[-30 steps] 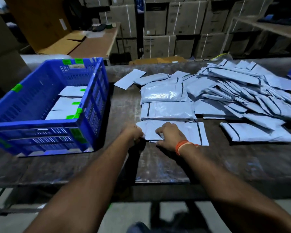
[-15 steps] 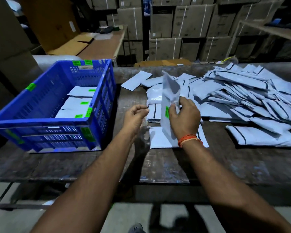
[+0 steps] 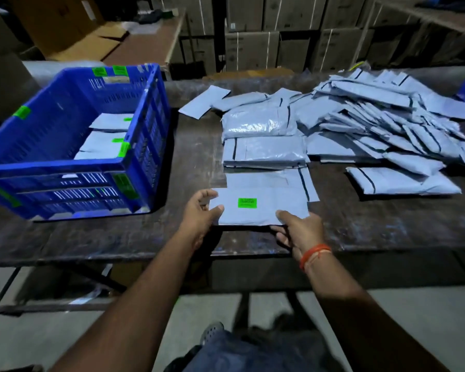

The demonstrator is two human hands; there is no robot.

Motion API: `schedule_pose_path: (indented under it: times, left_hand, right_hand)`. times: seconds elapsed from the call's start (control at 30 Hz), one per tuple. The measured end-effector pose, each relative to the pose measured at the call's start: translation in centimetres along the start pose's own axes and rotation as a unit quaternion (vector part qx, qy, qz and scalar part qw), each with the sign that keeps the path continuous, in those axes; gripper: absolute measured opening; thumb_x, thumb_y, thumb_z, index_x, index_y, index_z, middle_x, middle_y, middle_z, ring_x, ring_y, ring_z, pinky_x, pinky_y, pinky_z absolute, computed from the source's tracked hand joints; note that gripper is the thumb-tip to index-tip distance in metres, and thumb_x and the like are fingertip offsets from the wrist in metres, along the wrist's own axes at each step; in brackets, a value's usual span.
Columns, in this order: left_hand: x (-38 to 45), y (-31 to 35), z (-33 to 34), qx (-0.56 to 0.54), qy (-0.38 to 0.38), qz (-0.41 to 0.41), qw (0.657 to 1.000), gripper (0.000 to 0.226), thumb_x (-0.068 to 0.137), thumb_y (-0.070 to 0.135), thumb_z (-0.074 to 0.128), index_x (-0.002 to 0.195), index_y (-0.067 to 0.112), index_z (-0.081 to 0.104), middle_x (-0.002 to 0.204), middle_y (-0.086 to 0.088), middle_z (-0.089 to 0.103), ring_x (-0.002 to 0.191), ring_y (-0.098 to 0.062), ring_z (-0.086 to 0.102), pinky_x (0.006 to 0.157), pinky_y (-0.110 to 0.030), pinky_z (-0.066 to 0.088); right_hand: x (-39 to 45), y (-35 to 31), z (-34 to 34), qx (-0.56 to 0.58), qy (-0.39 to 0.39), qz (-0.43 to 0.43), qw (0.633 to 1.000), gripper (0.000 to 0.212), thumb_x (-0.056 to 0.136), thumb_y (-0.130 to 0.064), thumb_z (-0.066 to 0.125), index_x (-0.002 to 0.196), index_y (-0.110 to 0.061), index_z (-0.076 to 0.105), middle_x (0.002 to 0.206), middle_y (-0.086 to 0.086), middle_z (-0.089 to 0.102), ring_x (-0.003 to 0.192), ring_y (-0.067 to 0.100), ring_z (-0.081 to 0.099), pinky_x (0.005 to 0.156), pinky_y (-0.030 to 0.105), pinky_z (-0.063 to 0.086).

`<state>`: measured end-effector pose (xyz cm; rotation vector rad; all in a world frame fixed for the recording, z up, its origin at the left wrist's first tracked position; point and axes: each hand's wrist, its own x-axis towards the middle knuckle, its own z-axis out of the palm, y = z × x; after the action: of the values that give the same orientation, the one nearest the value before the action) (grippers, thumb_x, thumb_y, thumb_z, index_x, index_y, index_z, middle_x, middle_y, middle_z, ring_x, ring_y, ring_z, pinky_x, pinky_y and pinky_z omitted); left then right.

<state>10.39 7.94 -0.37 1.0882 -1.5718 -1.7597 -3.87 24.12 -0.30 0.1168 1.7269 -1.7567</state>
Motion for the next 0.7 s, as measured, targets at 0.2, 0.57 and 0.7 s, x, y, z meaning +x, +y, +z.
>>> schedule_pose_path:
  times: [0.2,0.57,0.7]
  left_hand:
    - [0.0,-2.6,-1.0,0.250,0.036,0.027,0.967,0.024,0.084,0.013,0.075,0.097,0.029,0.064,0.092,0.002,0.071,0.084,-0.019,0.064,0.079,-0.034,0.053]
    - [-3.2,-3.1,2.5,0.568,-0.009,0.308,0.763,0.051,0.098,0.036,0.048,0.146,0.021,0.046,0.160,-0.012,0.030,0.148,-0.035,0.026,0.115,-0.050,0.033]
    - [-3.1,-4.3,2.9,0.640,-0.071,0.229,0.730,0.055,0.105,0.045,0.030,0.156,0.026,0.029,0.166,-0.007,0.016,0.154,-0.033,0.007,0.119,-0.055,0.021]
  right_hand:
    - [0.3,1.0,-1.9,-0.240,0.034,-0.094,0.966,0.008,0.080,-0.004,0.069,0.086,-0.008,0.065,0.075,0.012,0.074,0.057,0.019,0.072,0.055,0.042,0.057]
    - [-0.7,2.4,0.2,-0.629,-0.036,-0.412,0.659,0.059,0.098,-0.038,0.048,0.154,-0.027,0.031,0.160,0.004,0.030,0.148,0.025,0.023,0.109,0.047,0.034]
    - [1.4,3.6,0.3,-0.699,-0.109,-0.357,0.610,0.056,0.104,-0.048,0.026,0.158,-0.033,0.017,0.167,-0.002,0.012,0.154,0.024,0.005,0.115,0.048,0.024]
